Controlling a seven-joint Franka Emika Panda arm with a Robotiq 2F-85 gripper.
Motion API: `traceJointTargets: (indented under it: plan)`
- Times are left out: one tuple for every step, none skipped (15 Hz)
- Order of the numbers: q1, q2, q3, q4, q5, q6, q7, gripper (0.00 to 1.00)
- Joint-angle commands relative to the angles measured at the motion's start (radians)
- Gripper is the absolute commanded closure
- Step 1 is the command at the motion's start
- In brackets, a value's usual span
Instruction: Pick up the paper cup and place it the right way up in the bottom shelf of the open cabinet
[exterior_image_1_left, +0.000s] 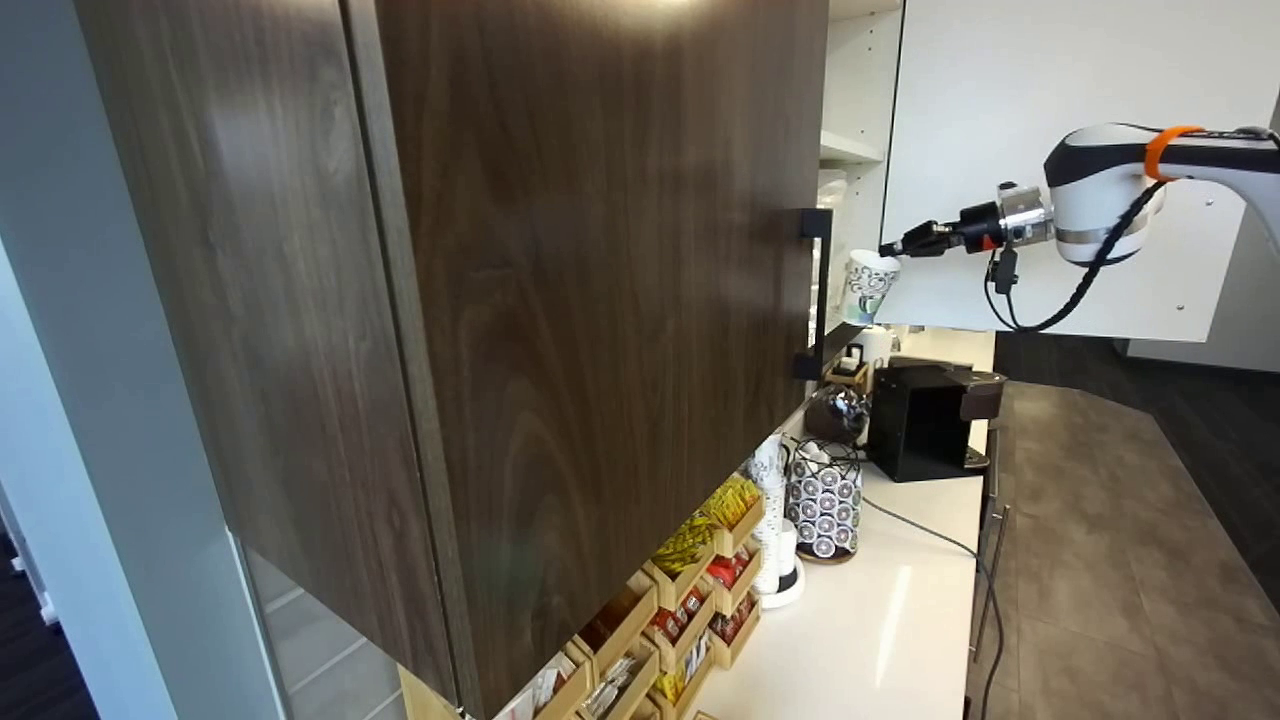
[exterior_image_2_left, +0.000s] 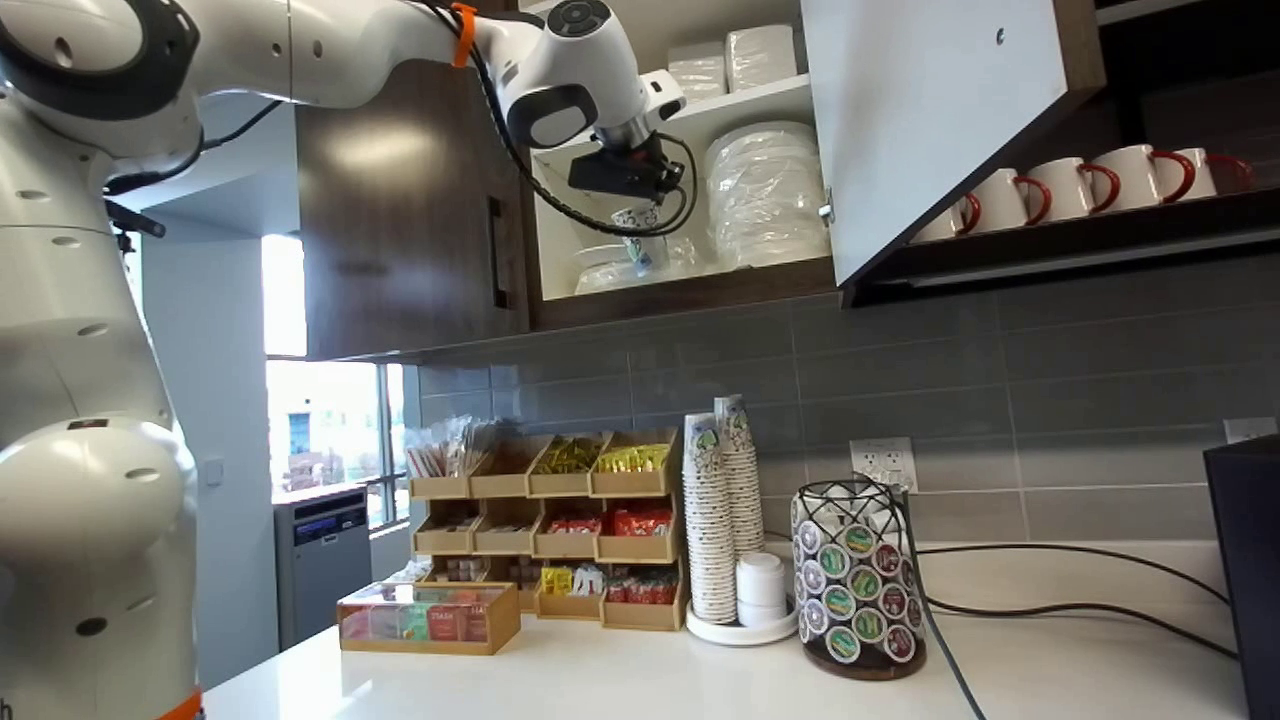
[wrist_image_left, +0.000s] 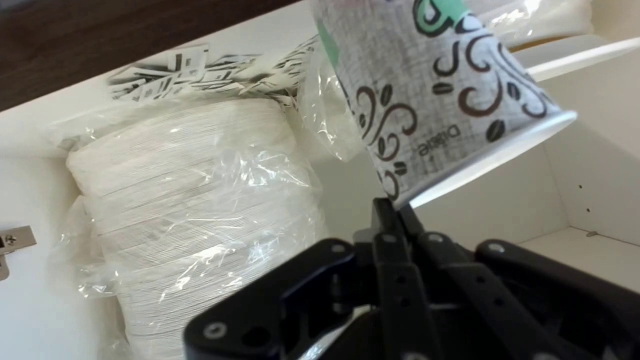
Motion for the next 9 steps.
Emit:
traceJointTargets:
  plan:
    - [0.002, 0.073, 0.021, 0.077, -0.050, 0.036, 0.081, 0.99]
    - [0.001, 0.091, 0.028, 0.096, -0.069, 0.053, 0.102, 0.99]
    - [0.001, 0.107, 0.034, 0.112, -0.087, 0.073, 0.120, 0.99]
    - [0.001, 0.121, 0.039, 0.128, -0.107, 0.093, 0.144, 0.99]
    - [0.002, 0.134, 0.042, 0.144, -0.126, 0.110, 0.165, 0.99]
    - [0.003, 0.147, 0.044, 0.159, -0.143, 0.126, 0.194, 0.99]
    - [0.003, 0.159, 0.046, 0.173, -0.164, 0.136, 0.223, 0.99]
    - [0.003, 0.172, 0.047, 0.187, -0.185, 0.141, 0.257, 0.99]
    - [0.002, 0.182, 0.049, 0.198, -0.213, 0.147, 0.292, 0.99]
